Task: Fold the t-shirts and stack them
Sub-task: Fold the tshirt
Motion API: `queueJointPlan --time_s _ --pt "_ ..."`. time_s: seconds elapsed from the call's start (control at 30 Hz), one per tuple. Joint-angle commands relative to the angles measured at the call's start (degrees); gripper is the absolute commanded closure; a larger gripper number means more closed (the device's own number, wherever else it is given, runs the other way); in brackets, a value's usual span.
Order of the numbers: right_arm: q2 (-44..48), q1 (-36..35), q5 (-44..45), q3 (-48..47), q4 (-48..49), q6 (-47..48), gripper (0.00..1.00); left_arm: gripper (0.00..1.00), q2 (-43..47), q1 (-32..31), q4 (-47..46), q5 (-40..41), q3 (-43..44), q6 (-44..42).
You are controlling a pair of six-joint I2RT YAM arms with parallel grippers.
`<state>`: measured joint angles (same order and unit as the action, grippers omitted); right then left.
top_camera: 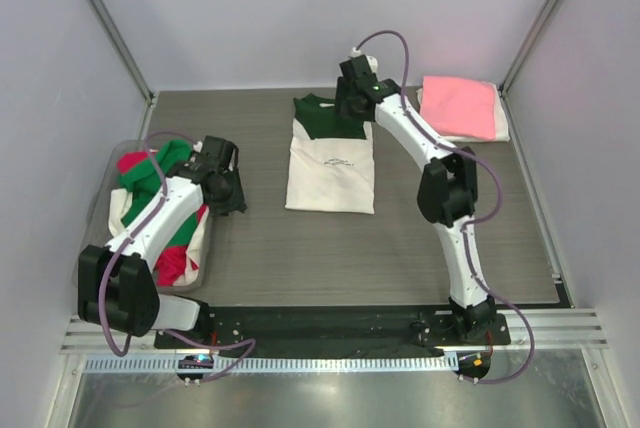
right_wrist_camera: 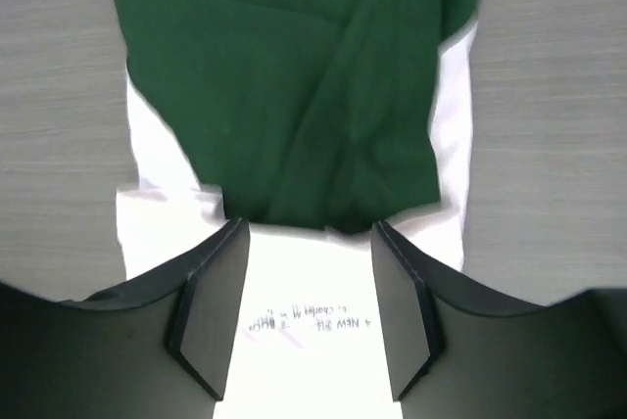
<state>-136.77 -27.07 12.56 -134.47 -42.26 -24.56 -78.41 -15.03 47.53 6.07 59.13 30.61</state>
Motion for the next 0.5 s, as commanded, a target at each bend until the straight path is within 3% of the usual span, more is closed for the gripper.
queueJointPlan --time_s 0.0,0.03,0.2,0.3,0.47 --pt "17.82 -1.32 0.45 18.53 5.76 -2.50 0.41 0.57 3.44 0.00 -4.28 -4.30 -0.60 0.06" --pt "24.90 -1.32 -0.25 23.85 7.00 -3.99 0.41 0.54 3.88 0.00 -5.07 -7.79 -0.95 0.67" --pt "41.21 -0.79 -11.75 57.58 16.57 -11.29 0.39 0.48 5.20 -0.27 -12.54 -15.20 -4.10 5.94" --pt "48.25 -0.62 -16.33 70.78 20.80 -14.46 0.39 0.46 3.19 -0.53 -16.93 -18.01 -5.25 9.02" --pt "53.53 1.40 -20.11 84.10 27.75 -17.45 0.39 0.44 -2.17 -1.32 -24.66 -21.79 -6.40 12.01"
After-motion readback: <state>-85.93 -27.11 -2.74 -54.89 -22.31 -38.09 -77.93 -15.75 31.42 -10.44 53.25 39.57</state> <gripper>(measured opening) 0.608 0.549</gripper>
